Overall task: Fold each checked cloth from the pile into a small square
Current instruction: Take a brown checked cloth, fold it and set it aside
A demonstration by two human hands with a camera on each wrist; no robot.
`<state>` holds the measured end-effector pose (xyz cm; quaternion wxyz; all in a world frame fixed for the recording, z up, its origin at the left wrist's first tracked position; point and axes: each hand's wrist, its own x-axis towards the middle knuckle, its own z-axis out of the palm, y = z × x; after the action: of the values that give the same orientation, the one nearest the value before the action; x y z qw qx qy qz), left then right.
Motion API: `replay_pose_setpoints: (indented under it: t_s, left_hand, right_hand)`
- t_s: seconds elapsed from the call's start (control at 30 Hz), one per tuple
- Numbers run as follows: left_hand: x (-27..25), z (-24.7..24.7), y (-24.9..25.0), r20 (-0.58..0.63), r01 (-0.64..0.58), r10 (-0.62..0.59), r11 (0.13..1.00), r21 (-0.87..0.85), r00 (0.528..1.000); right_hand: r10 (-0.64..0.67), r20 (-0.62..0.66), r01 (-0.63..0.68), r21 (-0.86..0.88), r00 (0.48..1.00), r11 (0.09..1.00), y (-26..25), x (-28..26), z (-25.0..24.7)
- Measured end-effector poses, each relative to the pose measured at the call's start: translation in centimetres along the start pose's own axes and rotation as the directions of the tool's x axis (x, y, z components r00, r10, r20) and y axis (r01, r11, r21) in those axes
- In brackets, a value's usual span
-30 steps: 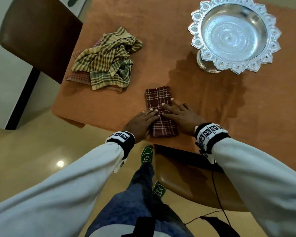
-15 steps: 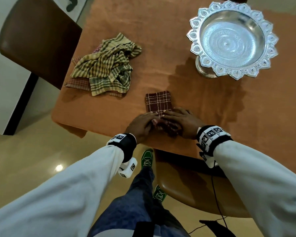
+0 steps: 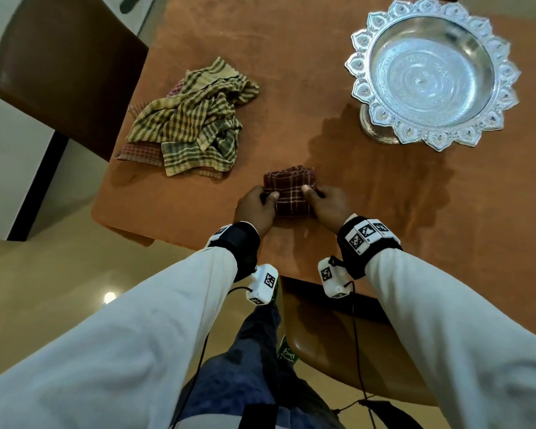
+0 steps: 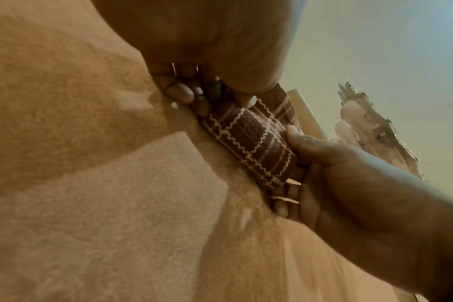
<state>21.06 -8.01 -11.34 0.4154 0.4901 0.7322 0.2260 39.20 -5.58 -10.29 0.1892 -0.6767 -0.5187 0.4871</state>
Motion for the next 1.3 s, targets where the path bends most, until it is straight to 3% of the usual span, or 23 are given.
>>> replay_pose_setpoints:
  t_s: [0.3, 0.5, 0.63, 0.7, 0.8, 0.83, 0.9, 0.97, 1.03, 1.13, 1.2, 1.3]
  left_hand:
    - [0.0, 0.7, 0.9, -0.001, 0.152, -0.155, 0.968, -0.198, 0.988]
    - [0.5, 0.9, 1.6, -0.083, 0.128, -0.126, 0.992, 0.016, 0.989]
    - [0.8, 1.3, 1.7, -0.068, 0.055, -0.045, 0.985, 0.164, 0.997]
    - [1.2, 1.5, 2.1, -0.071, 0.093, -0.079, 0.971, 0.220, 0.994]
    - [1.5, 1.5, 2.8, -0.090, 0.178, -0.161, 0.955, 0.236, 0.983]
    - [1.5, 1.5, 2.9, -0.100, 0.192, -0.173, 0.953, 0.233, 0.980]
    - [1.5, 1.6, 3.2, -0.117, 0.194, -0.171, 0.953, 0.231, 0.978]
    - [1.5, 1.7, 3.1, -0.124, 0.176, -0.151, 0.957, 0.231, 0.981]
    - [1.3, 1.6, 3.0, -0.144, 0.150, -0.121, 0.965, 0.214, 0.982]
    - [1.3, 1.4, 2.8, -0.160, 0.112, -0.080, 0.974, 0.199, 0.984]
    - [1.4, 1.3, 2.6, -0.141, 0.086, -0.050, 0.961, 0.262, 0.989]
    - [1.8, 1.4, 2.2, -0.060, 0.010, 0.016, 0.912, 0.410, 0.998]
  right_hand:
    - [0.031, -0.128, -0.034, -0.023, 0.991, 0.999, 0.0, -0.6, 0.7]
    - [0.038, -0.189, -0.061, -0.118, 0.981, 0.991, 0.1, -0.5, 1.6]
    - [-0.030, -0.230, 0.016, -0.062, 0.973, 0.998, 0.7, -1.1, 1.6]
    - [-0.055, -0.218, 0.033, -0.105, 0.974, 0.994, 0.9, -1.1, 1.6]
    - [0.031, -0.227, -0.070, -0.165, 0.973, 0.984, 0.1, -0.4, 1.6]
    - [0.036, -0.256, -0.089, -0.199, 0.966, 0.976, -0.4, -0.4, 1.5]
    - [-0.136, -0.322, -0.027, -0.453, 0.937, 0.891, -1.1, -0.6, 1.5]
    - [-0.369, -0.214, 0.113, -0.713, 0.904, 0.692, -1.5, -0.7, 2.0]
    - [-0.459, 0.008, 0.287, -0.789, 0.888, 0.543, -1.5, -0.5, 2.7]
    - [-0.409, 0.269, 0.439, -0.800, 0.872, 0.409, -0.9, 0.5, 3.0]
    - [-0.363, 0.322, 0.449, -0.819, 0.875, 0.356, -0.7, 1.1, 2.8]
    - [-0.319, 0.342, 0.446, -0.820, 0.884, 0.358, -0.4, 2.4, 2.7]
